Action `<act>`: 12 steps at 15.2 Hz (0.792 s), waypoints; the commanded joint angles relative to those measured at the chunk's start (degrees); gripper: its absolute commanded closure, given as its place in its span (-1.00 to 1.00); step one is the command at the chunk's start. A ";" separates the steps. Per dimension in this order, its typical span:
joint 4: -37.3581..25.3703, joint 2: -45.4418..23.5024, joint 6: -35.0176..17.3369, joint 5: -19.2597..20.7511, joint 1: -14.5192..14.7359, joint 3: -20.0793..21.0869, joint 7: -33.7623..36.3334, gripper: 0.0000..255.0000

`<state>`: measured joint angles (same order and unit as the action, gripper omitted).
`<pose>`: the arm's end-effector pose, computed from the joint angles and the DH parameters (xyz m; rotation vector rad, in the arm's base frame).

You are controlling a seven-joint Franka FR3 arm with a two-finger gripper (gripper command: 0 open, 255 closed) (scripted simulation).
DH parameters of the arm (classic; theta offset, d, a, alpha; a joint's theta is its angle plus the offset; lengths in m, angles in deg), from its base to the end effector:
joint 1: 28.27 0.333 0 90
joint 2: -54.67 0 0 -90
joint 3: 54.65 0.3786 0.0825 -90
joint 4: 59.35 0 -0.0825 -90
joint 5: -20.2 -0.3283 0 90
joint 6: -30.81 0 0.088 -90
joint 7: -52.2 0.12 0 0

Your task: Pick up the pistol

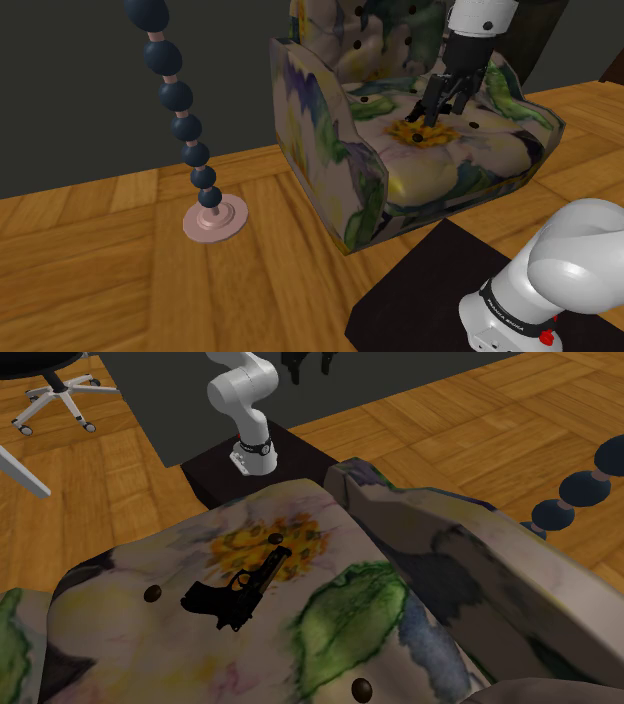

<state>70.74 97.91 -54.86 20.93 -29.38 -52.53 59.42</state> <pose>0.2096 0.0079 0.6438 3.0966 -0.1853 -0.0284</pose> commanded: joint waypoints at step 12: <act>1.71 -5.05 -8.28 9.81 -1.48 -15.18 -22.63 -1.00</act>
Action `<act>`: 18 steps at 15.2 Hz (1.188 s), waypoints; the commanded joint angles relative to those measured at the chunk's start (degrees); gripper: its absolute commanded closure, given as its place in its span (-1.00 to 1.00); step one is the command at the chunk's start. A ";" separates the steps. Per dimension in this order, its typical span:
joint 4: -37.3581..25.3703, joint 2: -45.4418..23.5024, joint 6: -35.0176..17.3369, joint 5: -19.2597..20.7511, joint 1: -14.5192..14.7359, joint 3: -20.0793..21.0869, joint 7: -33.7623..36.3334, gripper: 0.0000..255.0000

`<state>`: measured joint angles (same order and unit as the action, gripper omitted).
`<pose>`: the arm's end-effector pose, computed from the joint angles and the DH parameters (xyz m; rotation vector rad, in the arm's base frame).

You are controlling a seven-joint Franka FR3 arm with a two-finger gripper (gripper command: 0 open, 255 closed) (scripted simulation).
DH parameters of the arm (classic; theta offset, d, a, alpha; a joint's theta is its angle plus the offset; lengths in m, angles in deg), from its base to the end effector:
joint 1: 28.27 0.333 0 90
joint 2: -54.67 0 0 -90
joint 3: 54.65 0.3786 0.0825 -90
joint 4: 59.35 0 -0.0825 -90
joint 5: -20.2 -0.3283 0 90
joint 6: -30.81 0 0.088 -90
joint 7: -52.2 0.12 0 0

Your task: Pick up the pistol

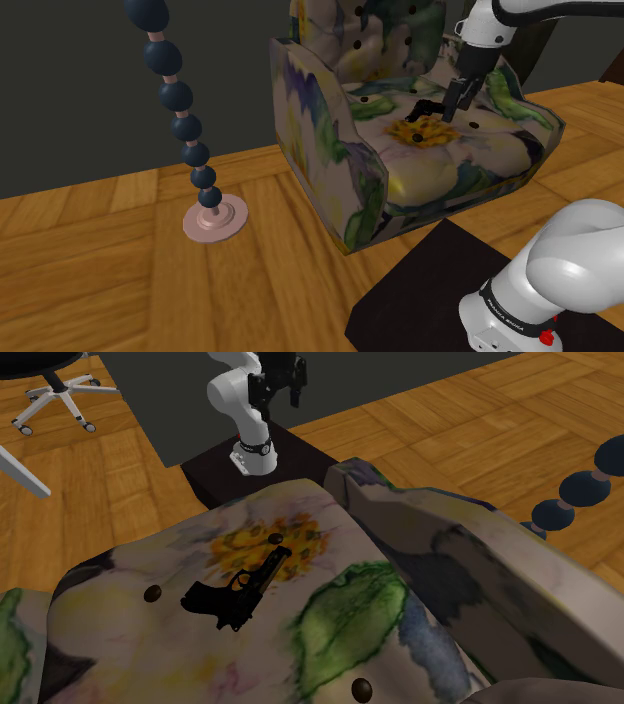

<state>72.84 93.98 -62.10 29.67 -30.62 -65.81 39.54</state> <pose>0.2319 -0.1007 0.6189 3.1014 0.0591 -0.0259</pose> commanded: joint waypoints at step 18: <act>-19.86 -33.03 -15.56 -3.20 1.88 -25.87 -42.62 -1.00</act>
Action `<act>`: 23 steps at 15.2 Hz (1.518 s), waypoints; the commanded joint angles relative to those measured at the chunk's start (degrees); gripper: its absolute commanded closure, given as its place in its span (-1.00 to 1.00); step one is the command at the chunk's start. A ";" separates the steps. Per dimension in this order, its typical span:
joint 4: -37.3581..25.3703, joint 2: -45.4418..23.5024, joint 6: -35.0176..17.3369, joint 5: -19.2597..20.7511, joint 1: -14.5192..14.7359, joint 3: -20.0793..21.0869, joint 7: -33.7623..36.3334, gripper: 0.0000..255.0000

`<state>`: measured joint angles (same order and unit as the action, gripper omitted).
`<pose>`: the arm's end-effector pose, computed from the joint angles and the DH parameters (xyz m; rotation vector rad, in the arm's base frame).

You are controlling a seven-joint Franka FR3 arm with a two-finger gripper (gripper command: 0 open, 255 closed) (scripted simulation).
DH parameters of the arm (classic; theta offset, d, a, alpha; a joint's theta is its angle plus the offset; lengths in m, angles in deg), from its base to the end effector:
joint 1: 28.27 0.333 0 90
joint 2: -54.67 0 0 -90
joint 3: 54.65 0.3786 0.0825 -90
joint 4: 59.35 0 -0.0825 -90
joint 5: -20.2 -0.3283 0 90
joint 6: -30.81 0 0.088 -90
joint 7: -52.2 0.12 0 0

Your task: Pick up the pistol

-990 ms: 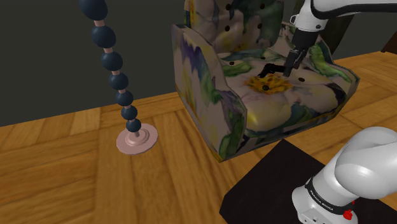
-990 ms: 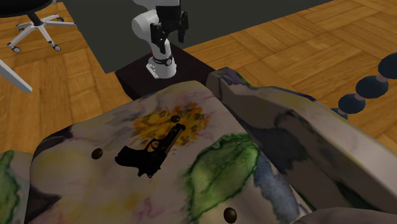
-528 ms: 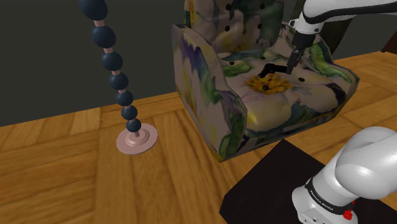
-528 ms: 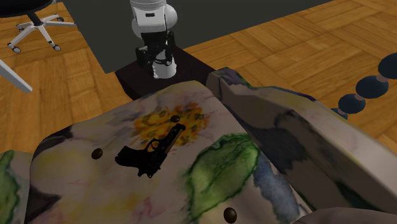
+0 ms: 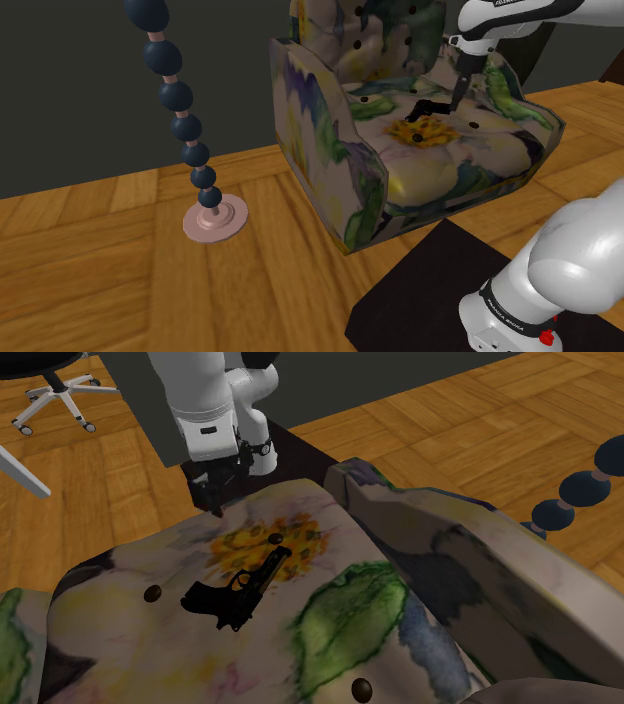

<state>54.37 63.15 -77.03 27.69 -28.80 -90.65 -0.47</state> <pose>0.3555 -0.3016 0.5829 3.0602 0.5018 -0.0202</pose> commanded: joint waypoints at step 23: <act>-34.12 -41.19 -0.40 -25.26 -15.55 0.16 -32.11 -1.00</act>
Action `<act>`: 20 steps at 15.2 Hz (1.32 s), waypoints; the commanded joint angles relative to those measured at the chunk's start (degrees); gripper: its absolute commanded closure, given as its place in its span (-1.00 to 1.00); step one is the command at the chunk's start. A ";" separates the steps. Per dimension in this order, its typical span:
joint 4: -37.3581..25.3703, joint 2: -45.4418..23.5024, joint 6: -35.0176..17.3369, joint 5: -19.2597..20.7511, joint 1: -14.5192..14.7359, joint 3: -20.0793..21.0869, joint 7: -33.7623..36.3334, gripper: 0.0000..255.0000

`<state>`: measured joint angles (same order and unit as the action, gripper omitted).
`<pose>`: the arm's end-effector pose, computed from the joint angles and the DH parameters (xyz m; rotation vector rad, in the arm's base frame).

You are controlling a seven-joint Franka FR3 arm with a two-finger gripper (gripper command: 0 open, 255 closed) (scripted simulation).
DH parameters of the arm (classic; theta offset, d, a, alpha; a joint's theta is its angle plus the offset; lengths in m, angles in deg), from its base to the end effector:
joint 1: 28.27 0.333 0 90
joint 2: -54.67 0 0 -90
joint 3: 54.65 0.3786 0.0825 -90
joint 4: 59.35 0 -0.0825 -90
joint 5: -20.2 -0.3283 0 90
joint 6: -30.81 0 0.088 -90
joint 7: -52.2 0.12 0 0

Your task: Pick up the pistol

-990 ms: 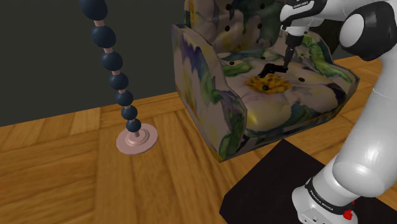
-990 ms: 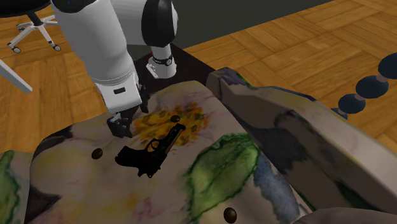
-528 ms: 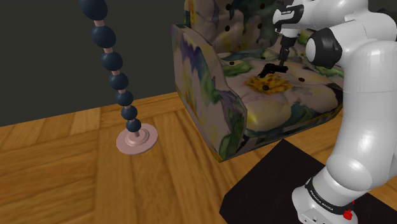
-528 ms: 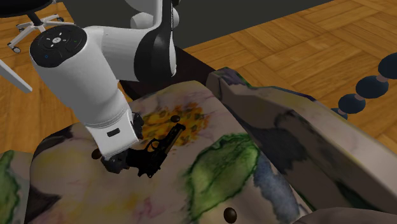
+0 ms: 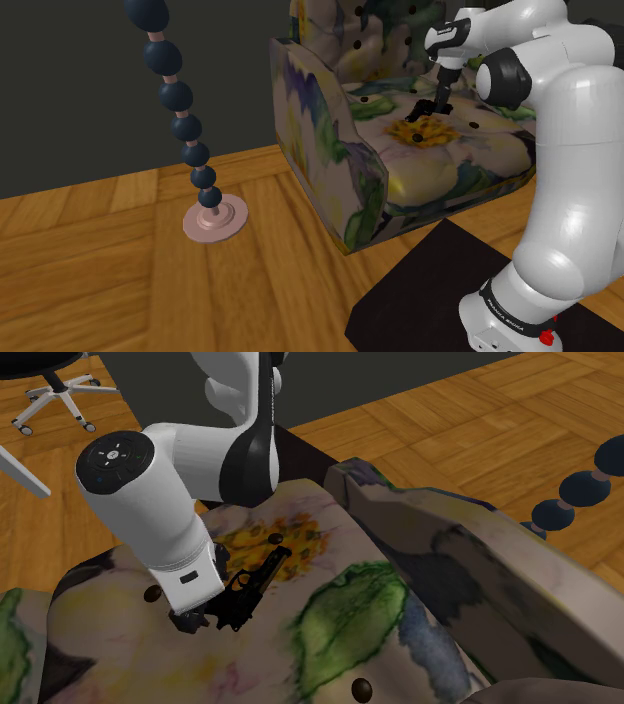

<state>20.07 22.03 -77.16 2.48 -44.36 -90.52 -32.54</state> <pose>0.5157 -0.4459 0.4836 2.9779 0.8616 -0.0159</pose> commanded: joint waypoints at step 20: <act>-6.70 0.65 7.00 0.65 -1.04 -0.44 0.67 1.00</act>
<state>14.31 22.78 -70.98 3.15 -45.20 -90.96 -31.95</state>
